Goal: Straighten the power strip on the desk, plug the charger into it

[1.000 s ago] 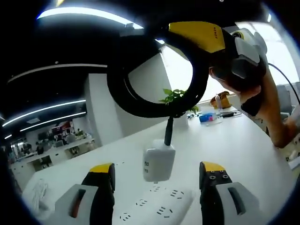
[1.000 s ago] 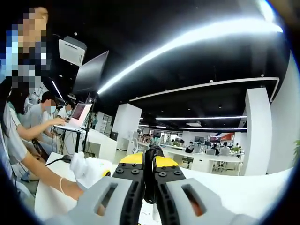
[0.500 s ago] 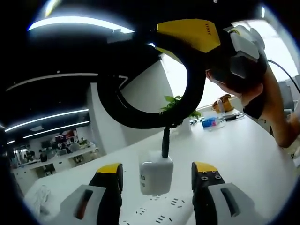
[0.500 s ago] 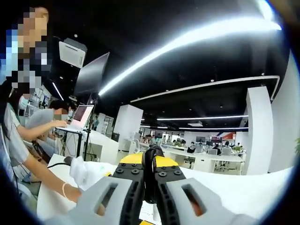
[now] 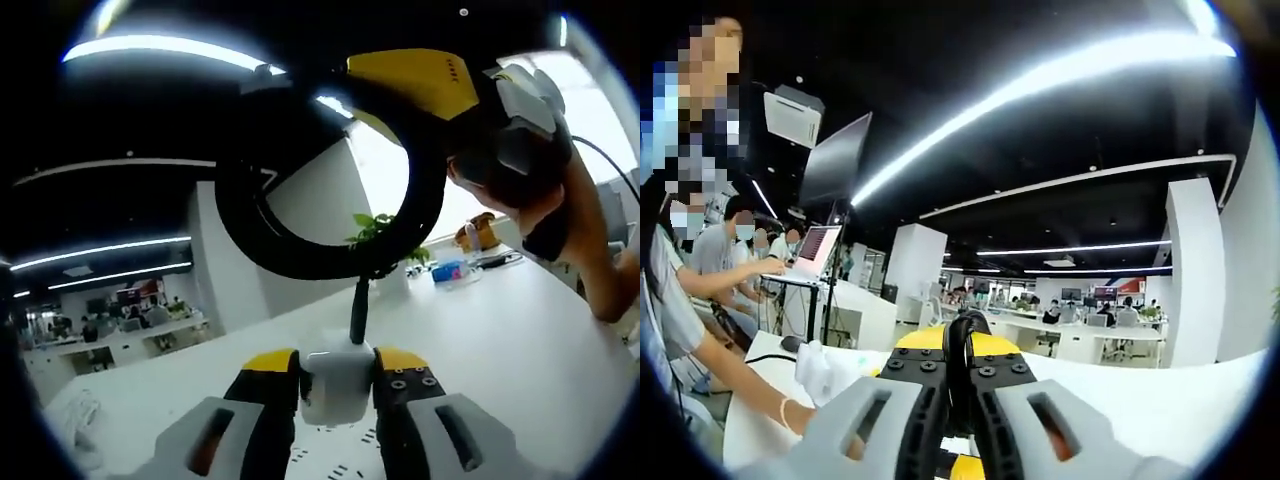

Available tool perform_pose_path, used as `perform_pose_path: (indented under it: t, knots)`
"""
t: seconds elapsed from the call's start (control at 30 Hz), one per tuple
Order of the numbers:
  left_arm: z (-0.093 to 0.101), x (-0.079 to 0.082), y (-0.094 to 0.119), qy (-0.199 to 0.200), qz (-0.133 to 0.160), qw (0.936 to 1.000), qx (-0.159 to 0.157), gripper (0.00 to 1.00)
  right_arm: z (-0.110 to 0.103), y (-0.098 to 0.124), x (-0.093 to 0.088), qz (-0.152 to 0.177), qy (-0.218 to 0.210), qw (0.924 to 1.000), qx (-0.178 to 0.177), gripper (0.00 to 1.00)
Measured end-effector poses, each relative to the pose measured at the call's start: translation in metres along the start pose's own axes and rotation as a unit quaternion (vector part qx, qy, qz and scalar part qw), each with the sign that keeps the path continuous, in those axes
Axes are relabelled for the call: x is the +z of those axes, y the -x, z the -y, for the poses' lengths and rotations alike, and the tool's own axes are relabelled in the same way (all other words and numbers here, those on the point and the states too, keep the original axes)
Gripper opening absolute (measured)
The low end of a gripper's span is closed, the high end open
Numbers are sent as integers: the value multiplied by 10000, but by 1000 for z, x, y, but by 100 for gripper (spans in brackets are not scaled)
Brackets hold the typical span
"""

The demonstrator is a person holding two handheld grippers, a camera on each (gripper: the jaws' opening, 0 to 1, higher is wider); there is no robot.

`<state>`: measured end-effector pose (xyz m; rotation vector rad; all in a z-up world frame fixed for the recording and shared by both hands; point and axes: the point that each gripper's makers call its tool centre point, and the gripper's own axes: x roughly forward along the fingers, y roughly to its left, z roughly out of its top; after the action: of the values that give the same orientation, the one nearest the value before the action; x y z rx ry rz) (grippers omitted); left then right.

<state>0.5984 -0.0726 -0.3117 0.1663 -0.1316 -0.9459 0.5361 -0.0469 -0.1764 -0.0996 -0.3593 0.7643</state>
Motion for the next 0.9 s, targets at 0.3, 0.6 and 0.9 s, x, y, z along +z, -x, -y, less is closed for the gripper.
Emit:
perform_pose_path:
  t: [0.3, 0.6, 0.9]
  knots:
    - [3, -3, 0, 6, 17, 9996, -276, 27, 2, 0, -1, -5, -9, 10000, 1, 4]
    - [7, -13, 2, 197, -156, 9962, -840, 26, -3, 2, -12, -76, -75, 9999, 13, 4]
    - [8, -19, 2, 459, -289, 9887, -1399, 26, -6, 2, -20, -107, -37, 9998, 166, 4]
